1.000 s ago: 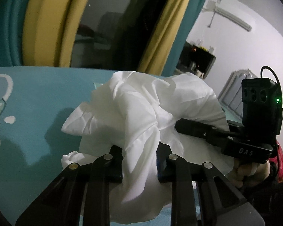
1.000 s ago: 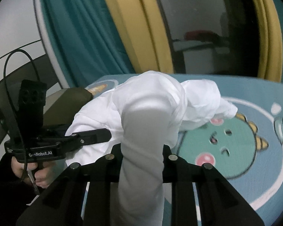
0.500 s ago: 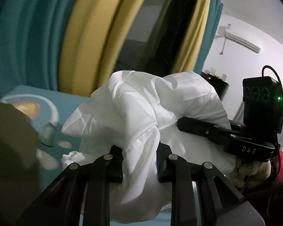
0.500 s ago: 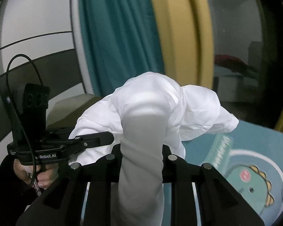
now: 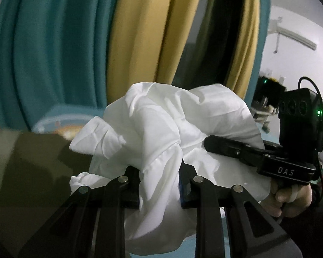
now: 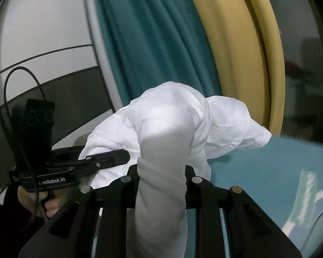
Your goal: Fold large clothes
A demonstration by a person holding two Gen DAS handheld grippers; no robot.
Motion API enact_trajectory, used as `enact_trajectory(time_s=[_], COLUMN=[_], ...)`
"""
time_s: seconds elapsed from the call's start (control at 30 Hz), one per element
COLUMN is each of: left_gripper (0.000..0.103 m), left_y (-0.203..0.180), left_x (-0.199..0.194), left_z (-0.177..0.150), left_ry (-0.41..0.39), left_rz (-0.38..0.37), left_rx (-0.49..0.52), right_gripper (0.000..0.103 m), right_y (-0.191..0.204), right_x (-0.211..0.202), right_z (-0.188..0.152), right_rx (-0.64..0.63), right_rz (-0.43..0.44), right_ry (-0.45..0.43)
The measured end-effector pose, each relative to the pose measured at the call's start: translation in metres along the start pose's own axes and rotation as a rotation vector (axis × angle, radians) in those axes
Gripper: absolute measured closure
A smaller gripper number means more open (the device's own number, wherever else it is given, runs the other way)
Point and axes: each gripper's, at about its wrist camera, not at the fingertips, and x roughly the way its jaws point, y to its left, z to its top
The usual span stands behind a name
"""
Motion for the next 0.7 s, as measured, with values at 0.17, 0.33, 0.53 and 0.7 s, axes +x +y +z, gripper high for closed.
enact_trajectory(time_s=[0.17, 0.33, 0.53, 0.7], left_gripper=[0.073, 0.064, 0.063, 0.063], left_y=[0.025, 0.024, 0.018, 0.019], left_x=[0.060, 0.075, 0.063, 0.030], left_z=[-0.028, -0.045, -0.046, -0.028], left_ry=[0.203, 0.257, 0.263, 0.189], left_rz=[0.015, 0.020, 0.107, 0.204], left_rx=[-0.093, -0.093, -0.025, 0.003], right_gripper=[0.080, 0.054, 0.039, 0.055], right_y=[-0.057, -0.095, -0.095, -0.065], right_x=[0.043, 0.044, 0.017, -0.018], right_z=[-0.048, -0.077, -0.065, -0.036], right_rx=[0.217, 0.332, 0.281, 0.115], right_rz=[-0.073, -0.151, -0.224, -0.282], right_ry=[0.185, 0.263, 0.235, 0.076])
